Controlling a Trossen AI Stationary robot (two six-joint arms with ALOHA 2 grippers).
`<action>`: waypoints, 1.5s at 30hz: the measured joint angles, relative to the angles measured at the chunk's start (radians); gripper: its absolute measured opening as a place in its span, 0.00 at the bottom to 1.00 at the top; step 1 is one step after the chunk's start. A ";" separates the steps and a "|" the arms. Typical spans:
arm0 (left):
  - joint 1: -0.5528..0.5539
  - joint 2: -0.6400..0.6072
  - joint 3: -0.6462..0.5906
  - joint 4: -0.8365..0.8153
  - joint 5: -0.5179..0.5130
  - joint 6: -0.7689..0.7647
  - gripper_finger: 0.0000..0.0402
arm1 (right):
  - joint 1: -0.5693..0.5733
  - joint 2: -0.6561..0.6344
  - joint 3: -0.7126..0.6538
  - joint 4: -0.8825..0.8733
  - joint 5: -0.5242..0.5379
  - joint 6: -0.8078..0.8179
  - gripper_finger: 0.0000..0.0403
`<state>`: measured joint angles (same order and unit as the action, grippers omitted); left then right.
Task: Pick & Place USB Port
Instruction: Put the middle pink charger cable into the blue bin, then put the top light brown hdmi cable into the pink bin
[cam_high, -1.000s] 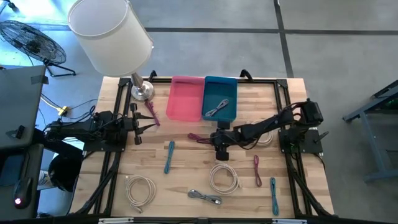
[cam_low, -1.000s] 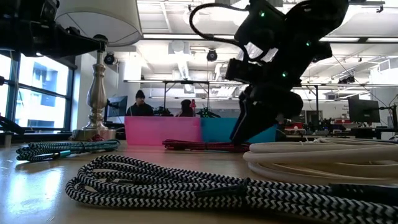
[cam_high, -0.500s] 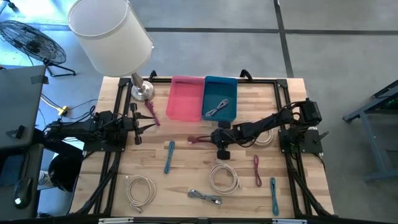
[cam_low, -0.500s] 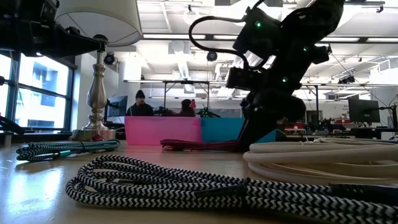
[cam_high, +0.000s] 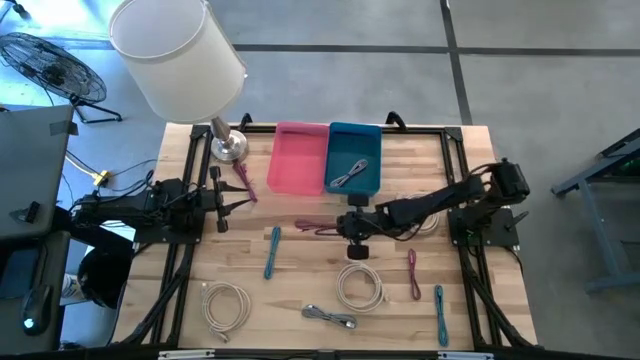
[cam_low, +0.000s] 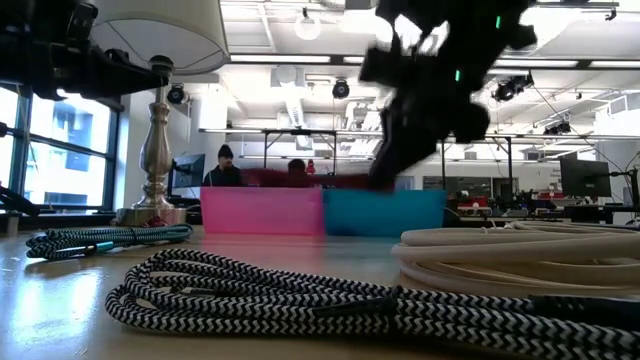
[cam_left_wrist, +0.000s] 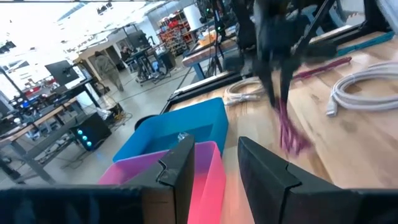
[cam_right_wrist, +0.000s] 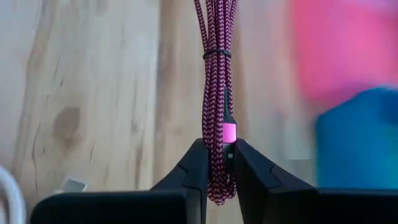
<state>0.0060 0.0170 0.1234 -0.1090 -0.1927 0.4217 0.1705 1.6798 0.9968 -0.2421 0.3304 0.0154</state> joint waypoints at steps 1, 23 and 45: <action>0.000 0.000 0.000 0.000 -0.001 0.000 0.30 | 0.013 -0.016 0.028 -0.050 0.051 -0.018 0.10; 0.000 0.000 0.000 0.003 -0.038 0.002 0.30 | -0.460 -0.121 0.197 -0.513 0.109 -0.010 0.10; 0.000 0.000 0.000 -0.043 -0.038 0.004 0.30 | -0.484 -0.116 0.197 -0.769 -0.088 0.114 0.60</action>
<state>0.0060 0.0174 0.1234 -0.1519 -0.2302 0.4255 -0.3134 1.5639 1.1934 -1.0108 0.2426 0.1299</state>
